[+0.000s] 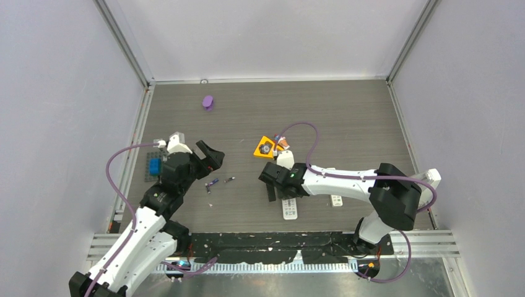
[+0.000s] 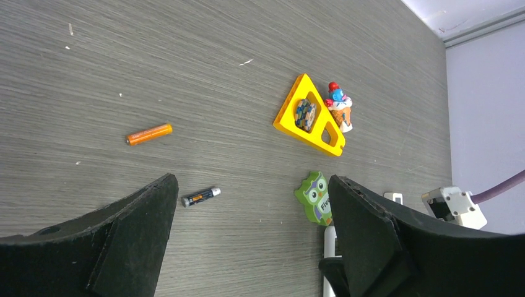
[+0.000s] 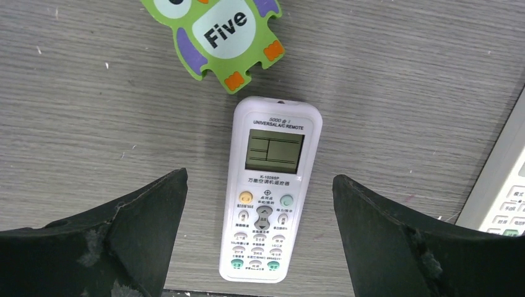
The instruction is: Load the batteries into the remote control
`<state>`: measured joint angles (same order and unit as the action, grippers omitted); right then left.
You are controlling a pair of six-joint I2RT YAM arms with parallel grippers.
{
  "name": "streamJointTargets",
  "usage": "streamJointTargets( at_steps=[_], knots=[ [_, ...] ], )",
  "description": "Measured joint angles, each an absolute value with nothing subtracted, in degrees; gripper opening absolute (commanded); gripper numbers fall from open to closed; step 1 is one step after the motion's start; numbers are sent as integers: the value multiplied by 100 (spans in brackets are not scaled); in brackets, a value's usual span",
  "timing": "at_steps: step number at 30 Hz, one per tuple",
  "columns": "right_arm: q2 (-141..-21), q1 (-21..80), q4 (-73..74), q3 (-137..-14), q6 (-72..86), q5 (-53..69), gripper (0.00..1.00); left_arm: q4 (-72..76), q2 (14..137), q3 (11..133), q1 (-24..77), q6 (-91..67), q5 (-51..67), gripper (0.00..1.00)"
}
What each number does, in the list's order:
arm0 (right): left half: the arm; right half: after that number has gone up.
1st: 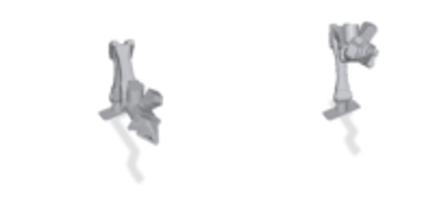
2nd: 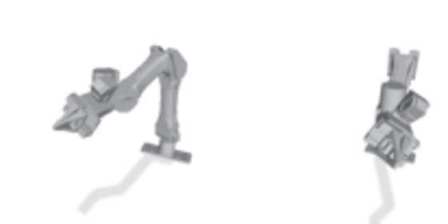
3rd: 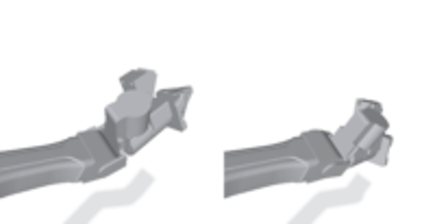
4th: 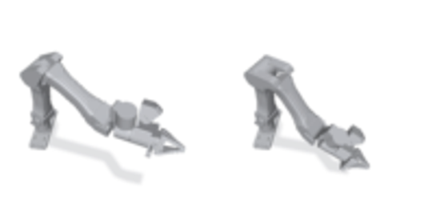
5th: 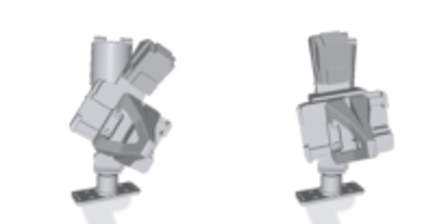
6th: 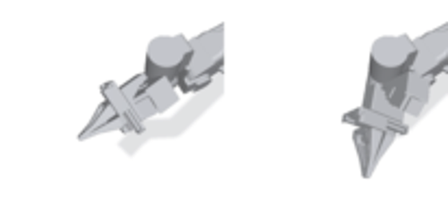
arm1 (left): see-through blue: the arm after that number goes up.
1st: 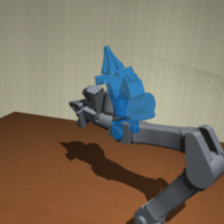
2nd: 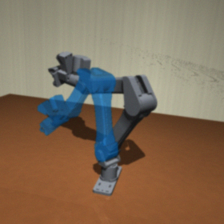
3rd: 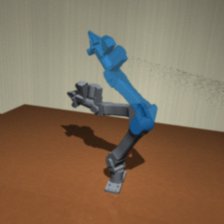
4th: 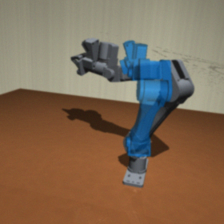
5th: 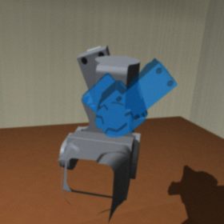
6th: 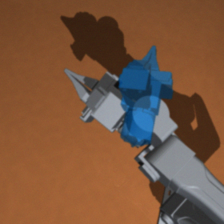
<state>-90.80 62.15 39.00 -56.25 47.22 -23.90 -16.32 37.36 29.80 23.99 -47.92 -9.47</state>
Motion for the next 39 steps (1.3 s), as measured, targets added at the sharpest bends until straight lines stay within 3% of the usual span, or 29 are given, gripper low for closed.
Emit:
streamJointTargets(
  at_steps=[9, 13, 15, 24, 31, 39],
  knots=[
    [-9238, 6051, 3439, -5214, 4873, -2121, 76, -1708, 3669, 2967, 2399, -4781, -967, 92],
    [-9063, 5830, 3138, -4958, 4952, -1931, 47, -1708, 3671, 2963, 2399, -4779, -961, 92],
    [-8982, 5734, 3061, -4877, 4945, -1874, 42, -1704, 3671, 2963, 2399, -4777, -945, 92],
    [-7994, 5354, 2458, -4709, 3935, -1374, 36, -801, 3393, 2456, 2399, -4412, -150, 93],
    [-6705, 4285, 1094, -4720, 3371, 764, 38, 99, 3269, 2528, 2399, -3865, 1431, 96],
    [-6582, 4099, -725, -4831, 4265, 2720, 39, 1579, 4021, 3148, 2405, -4475, 3848, 96]
  ],
)
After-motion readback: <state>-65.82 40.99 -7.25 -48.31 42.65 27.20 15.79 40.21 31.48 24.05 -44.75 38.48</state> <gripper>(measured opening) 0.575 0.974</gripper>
